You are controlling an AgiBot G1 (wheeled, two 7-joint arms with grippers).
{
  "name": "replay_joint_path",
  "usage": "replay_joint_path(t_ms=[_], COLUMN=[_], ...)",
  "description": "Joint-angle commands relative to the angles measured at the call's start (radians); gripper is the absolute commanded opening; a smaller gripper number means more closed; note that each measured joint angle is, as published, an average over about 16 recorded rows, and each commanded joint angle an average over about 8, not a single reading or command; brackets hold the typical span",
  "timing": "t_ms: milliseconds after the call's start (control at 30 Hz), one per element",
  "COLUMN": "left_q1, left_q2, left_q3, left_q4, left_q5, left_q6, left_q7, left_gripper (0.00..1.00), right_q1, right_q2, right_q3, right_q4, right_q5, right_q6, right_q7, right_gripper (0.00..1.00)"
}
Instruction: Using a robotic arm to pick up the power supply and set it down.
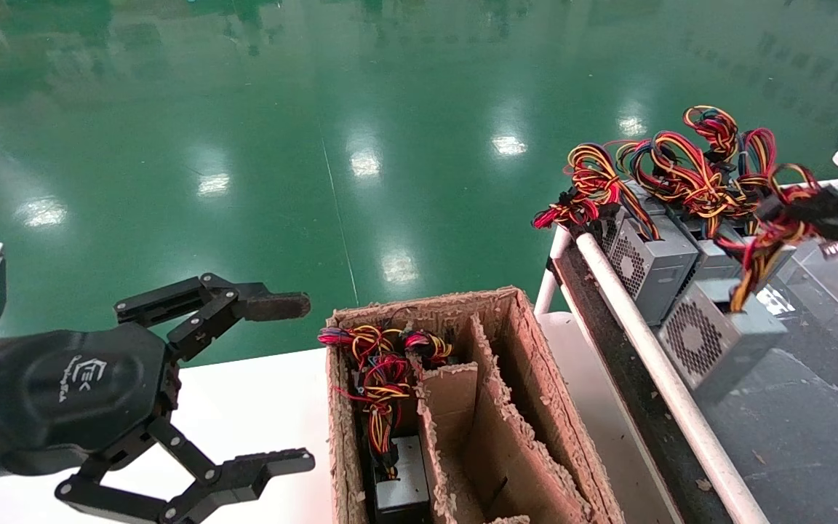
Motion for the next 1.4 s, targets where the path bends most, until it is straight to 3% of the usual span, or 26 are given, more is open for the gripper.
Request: replay_joint_path(t_ms=[33, 500, 767, 1400], left_q1=[0.000, 0.000, 0.000, 0.000], left_q2=[0.000, 0.000, 0.000, 0.000], left_q3=[0.000, 0.000, 0.000, 0.001], left_q4=[0.000, 0.000, 0.000, 0.000], left_q5=[0.000, 0.000, 0.000, 0.000], left_q6=[0.000, 0.000, 0.000, 0.000], left_q7=[0.000, 0.000, 0.000, 0.000], left_gripper=[1.00, 1.00, 1.00, 1.00], right_q1=[0.048, 0.358, 0.458, 0.544], right_q2=[-0.022, -0.181, -0.223, -0.257], right_q3=[-0.019, -0.135, -0.169, -0.222], right_q4=[-0.006, -0.291, -0.428, -0.632], right_q5=[-0.034, -0.226, -0.276, -0.334], right_q6=[0.004, -0.093, -0.165, -0.257], right_q7=[0.008, -0.065, -0.126, -0.194], right_gripper=[0.00, 0.03, 0.99, 1.00])
